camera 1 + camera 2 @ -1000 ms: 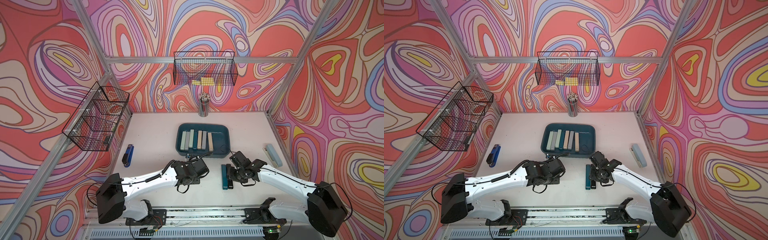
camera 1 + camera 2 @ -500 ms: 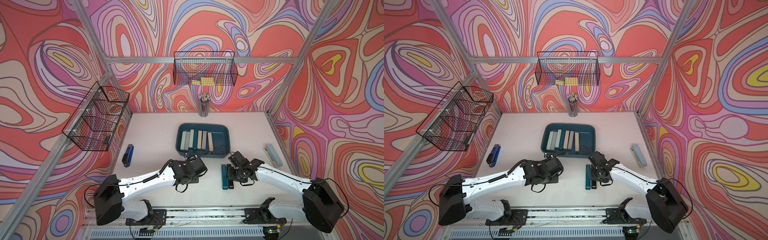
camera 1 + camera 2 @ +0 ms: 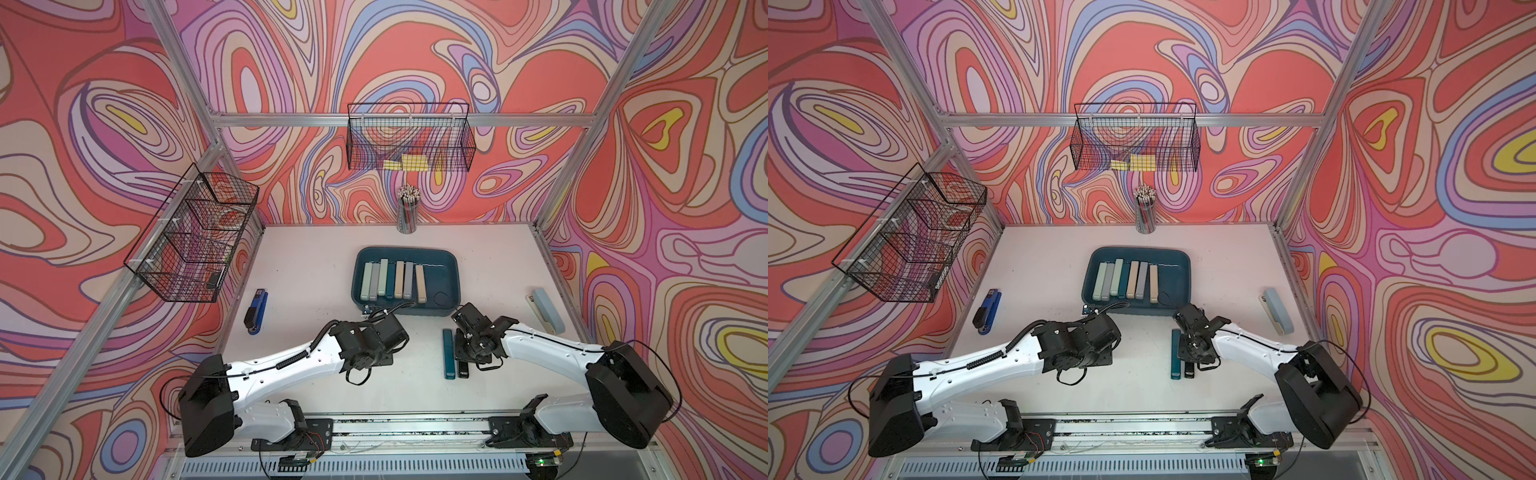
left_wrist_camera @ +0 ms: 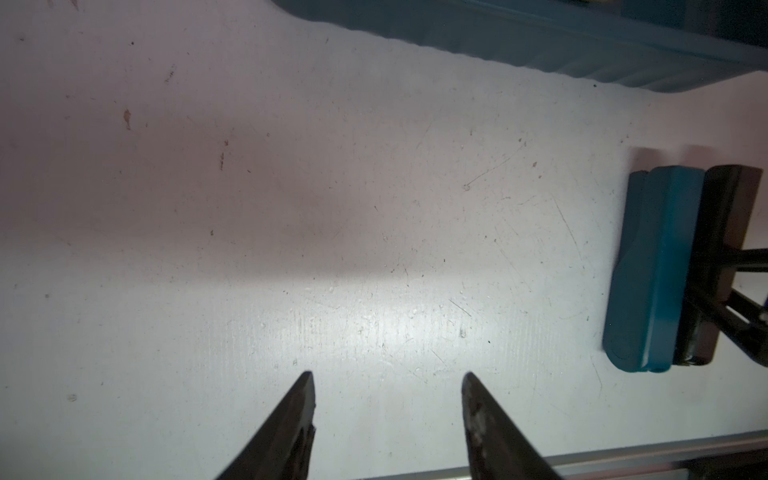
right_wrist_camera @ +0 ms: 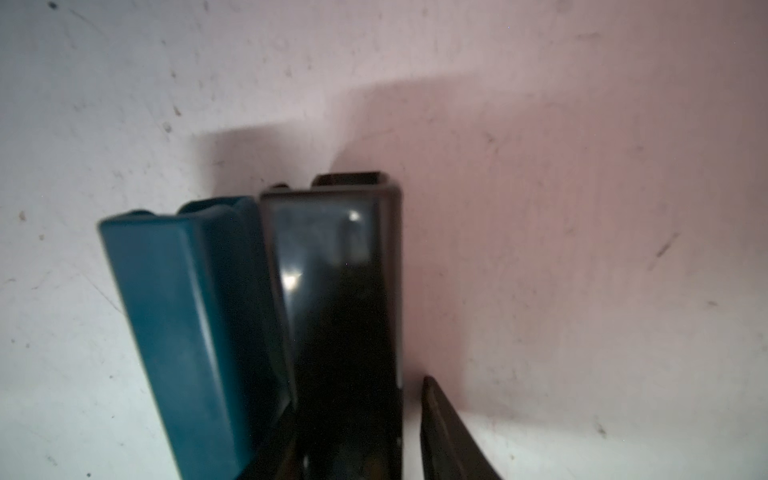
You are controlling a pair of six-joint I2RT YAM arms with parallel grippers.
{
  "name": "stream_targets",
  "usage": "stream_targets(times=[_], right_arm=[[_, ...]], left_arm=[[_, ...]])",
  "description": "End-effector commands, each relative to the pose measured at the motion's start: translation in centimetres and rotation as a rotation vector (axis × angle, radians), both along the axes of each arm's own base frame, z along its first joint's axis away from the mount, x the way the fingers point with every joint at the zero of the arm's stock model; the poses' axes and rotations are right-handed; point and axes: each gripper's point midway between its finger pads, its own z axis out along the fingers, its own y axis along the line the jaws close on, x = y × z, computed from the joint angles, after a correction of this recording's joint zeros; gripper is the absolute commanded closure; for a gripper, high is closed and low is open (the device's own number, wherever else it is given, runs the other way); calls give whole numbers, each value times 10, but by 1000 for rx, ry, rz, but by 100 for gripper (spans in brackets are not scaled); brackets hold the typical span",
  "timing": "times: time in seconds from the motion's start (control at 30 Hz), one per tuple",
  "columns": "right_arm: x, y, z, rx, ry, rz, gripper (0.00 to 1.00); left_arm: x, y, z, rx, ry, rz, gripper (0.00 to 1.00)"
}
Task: Put the pruning pliers into the storage box
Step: Pick up the pruning pliers from the center of the board, then place the pruning pliers in the storage box.
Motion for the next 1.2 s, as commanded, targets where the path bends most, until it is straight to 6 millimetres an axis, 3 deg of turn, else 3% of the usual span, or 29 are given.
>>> stream_targets(times=[0.0, 0.17, 0.3, 0.47, 0.63, 0.8, 1.0, 1.1, 1.17], right_arm=[[8, 5, -1, -9, -17, 22, 64], [6, 7, -7, -12, 16, 20, 72], [10, 6, 4, -22, 2, 26, 75], [20, 5, 30, -56, -30, 50, 77], [37, 13, 75, -40, -102, 68, 78], [70, 23, 119, -84, -196, 130, 78], [131, 53, 160, -91, -320, 193, 77], [161, 67, 167, -79, -357, 204, 77], [180, 70, 162, -84, -360, 203, 77]], left_arm=[[0, 16, -1, 46, 0, 23, 41], [1, 18, -2, 51, 3, 25, 41], [2, 19, -3, 38, 7, 36, 41], [4, 19, -4, 9, 8, 51, 41], [6, 21, -2, -5, 8, 63, 41], [8, 27, 6, -10, -7, 68, 41], [9, 32, 14, -10, -20, 78, 41], [8, 34, 16, -17, -20, 89, 41], [5, 37, 16, -21, -20, 96, 41]])
